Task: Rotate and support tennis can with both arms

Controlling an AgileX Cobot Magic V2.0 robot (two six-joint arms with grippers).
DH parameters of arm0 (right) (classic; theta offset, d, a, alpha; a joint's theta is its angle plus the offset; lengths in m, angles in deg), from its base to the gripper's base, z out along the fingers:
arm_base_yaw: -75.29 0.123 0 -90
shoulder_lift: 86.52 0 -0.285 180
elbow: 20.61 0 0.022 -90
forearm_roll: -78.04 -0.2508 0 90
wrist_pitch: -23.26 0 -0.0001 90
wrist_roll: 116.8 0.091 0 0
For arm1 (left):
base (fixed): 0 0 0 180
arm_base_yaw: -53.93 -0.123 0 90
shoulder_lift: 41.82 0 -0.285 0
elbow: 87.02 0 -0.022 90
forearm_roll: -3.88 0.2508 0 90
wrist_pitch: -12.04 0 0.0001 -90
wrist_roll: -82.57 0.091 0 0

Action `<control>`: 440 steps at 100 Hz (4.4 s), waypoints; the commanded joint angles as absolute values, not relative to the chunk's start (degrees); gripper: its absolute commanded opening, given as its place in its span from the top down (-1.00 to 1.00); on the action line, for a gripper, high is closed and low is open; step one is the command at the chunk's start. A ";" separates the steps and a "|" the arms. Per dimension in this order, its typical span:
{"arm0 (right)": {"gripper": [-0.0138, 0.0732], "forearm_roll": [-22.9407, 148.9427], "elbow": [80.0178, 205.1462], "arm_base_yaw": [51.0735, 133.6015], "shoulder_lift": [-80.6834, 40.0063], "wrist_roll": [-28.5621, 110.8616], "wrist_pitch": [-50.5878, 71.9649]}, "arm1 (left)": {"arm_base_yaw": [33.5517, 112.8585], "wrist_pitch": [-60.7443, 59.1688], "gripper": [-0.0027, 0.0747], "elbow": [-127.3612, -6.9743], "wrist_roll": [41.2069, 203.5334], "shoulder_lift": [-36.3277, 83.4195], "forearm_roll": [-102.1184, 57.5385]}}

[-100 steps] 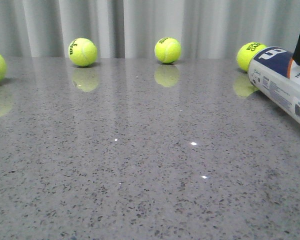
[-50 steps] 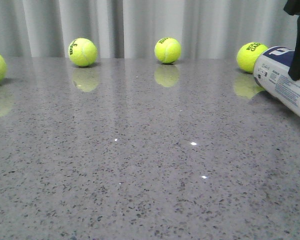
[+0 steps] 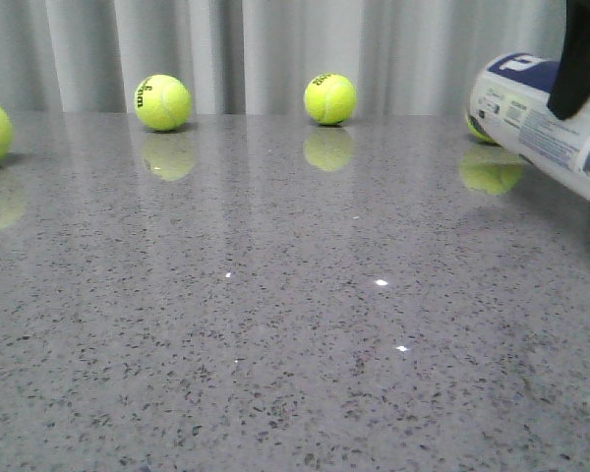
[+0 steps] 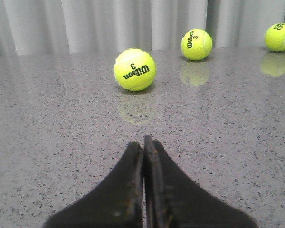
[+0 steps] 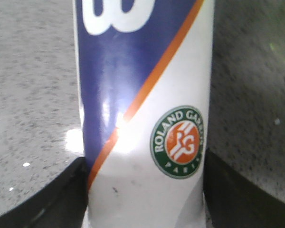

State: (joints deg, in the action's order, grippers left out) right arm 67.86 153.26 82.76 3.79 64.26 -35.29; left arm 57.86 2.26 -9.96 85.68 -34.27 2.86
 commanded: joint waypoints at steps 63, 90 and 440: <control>-0.23 71.52 177.41 107.01 18.79 7.20 -40.39 | 57.72 6.85 0.99 -7.21 85.19 -36.57 2.69; -0.23 77.04 177.77 108.24 23.06 7.19 -40.47 | 57.72 6.85 0.99 -7.21 85.19 -36.57 2.69; 0.83 85.08 112.30 108.07 -61.58 79.00 -9.56 | 57.85 -24.32 0.51 -49.96 85.19 4.44 2.32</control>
State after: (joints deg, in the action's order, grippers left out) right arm 84.21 111.00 108.36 -62.08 79.37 -14.11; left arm 57.86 -27.22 -45.57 85.68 0.50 2.86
